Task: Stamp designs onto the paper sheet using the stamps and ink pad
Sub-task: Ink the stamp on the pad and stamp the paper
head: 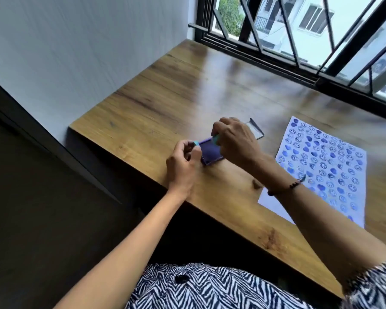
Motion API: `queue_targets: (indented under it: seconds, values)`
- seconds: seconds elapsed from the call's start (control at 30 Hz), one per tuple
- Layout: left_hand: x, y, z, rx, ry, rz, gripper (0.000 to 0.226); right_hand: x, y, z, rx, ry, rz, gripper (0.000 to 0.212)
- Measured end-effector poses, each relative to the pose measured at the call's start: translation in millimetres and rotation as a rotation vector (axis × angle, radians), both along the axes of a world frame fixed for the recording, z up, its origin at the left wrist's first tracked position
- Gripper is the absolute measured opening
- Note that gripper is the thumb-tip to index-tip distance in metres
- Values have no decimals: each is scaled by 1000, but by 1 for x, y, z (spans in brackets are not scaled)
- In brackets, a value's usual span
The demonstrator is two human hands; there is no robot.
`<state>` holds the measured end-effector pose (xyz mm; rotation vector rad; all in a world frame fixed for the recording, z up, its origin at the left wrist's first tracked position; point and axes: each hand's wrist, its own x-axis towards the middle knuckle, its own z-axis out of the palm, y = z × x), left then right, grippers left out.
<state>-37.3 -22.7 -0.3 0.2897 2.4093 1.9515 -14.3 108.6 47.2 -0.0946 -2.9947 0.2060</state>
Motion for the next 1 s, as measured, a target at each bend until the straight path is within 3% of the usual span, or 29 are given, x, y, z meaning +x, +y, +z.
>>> queue_targets:
  seconds: [0.33,0.47,0.63,0.77,0.9,1.0]
  values:
    - [3,-3,4,-18,-32,30,12,-3,-15,-8,-113,-66,29,14]
    - [2,-2,3,8,-42,33,24,-8,-14,-7,-136,-43,20,17]
    - [4,-2,4,50,-73,8,33,-9,-16,-6,-83,-144,62,14]
    - [3,-3,6,51,-78,16,31,-15,-9,5,12,-11,41,14]
    - [3,-3,7,51,-94,17,29,2,-17,-12,223,-86,68,20]
    - [4,-3,8,48,-93,14,30,6,-15,-17,259,-50,80,18]
